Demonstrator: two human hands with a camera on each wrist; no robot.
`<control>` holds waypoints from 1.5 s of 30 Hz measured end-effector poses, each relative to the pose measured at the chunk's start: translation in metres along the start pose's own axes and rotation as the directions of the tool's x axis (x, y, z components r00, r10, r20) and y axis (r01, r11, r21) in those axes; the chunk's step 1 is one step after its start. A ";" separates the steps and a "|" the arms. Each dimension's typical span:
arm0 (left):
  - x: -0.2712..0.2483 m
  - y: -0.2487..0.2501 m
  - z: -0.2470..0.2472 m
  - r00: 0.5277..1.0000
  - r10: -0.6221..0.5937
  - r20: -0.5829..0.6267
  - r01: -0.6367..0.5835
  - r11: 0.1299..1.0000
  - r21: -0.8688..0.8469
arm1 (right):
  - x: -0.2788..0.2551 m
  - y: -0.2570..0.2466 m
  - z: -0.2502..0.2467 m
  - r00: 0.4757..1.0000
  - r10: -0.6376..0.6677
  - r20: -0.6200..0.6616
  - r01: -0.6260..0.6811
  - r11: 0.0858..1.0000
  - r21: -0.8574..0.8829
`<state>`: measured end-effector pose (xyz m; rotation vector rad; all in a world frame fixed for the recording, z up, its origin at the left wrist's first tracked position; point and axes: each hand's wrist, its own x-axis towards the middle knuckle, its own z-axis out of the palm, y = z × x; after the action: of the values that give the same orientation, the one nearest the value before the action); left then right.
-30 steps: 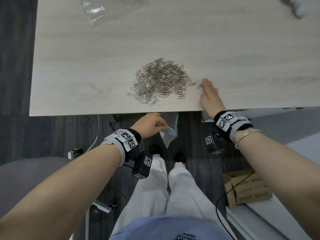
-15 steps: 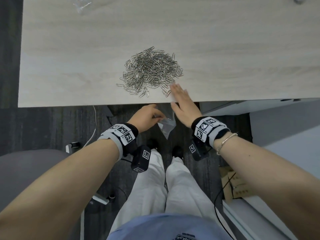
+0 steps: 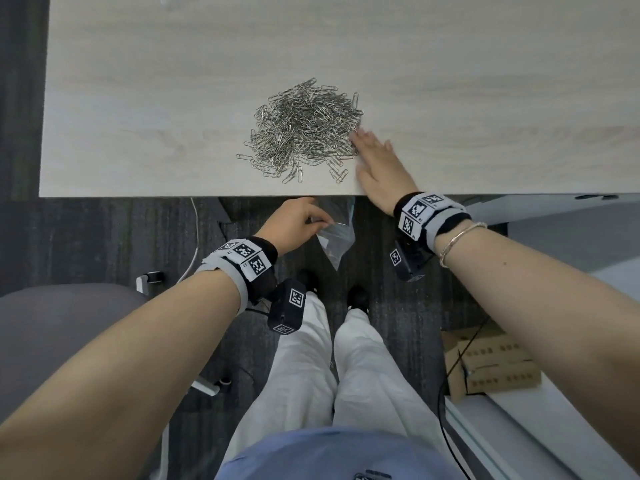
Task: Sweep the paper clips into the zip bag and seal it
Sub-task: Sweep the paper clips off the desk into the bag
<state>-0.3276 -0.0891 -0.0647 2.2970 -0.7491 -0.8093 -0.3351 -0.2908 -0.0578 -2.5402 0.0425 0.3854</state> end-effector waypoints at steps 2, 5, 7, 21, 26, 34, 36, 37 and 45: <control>-0.001 0.000 0.000 1.000 0.002 -0.013 -0.002 1.000 -0.002 | -0.007 -0.001 0.006 0.999 -0.033 0.017 0.034 0.999 -0.026; 0.000 0.000 0.000 1.000 0.001 -0.023 -0.002 1.000 -0.012 | -0.018 -0.003 0.016 0.996 -0.079 0.037 0.081 0.996 -0.046; 0.001 0.000 0.000 1.000 -0.001 -0.021 0.000 1.000 -0.014 | -0.025 -0.006 0.021 0.994 -0.100 0.051 0.102 0.994 -0.033; -0.002 0.002 -0.004 1.000 -0.024 -0.019 0.024 1.000 -0.018 | -0.030 -0.006 0.028 0.996 -0.074 0.055 0.071 0.996 0.060; -0.002 0.001 -0.002 1.000 -0.025 -0.017 0.025 1.000 -0.017 | -0.045 -0.007 0.040 0.984 -0.090 0.153 0.074 0.991 0.111; -0.003 0.001 -0.001 0.999 -0.040 -0.024 0.038 0.998 -0.049 | -0.050 -0.012 0.017 0.993 -0.099 0.068 0.080 0.967 0.240; -0.003 0.001 -0.001 0.999 -0.036 -0.028 0.035 0.998 -0.053 | -0.034 -0.013 0.011 0.997 -0.080 0.024 0.071 0.969 0.237; -0.004 0.002 -0.001 0.999 -0.039 -0.034 0.037 0.998 -0.060 | -0.025 -0.014 0.010 0.996 -0.089 0.026 0.082 0.974 0.212; -0.006 -0.003 -0.005 0.997 -0.063 -0.054 0.057 0.994 -0.093 | 0.001 -0.018 0.017 0.987 -0.116 0.115 0.110 0.992 0.058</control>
<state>-0.3273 -0.0812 -0.0610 2.2597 -0.6077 -0.7854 -0.3364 -0.2664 -0.0627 -2.4508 -0.1341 0.4826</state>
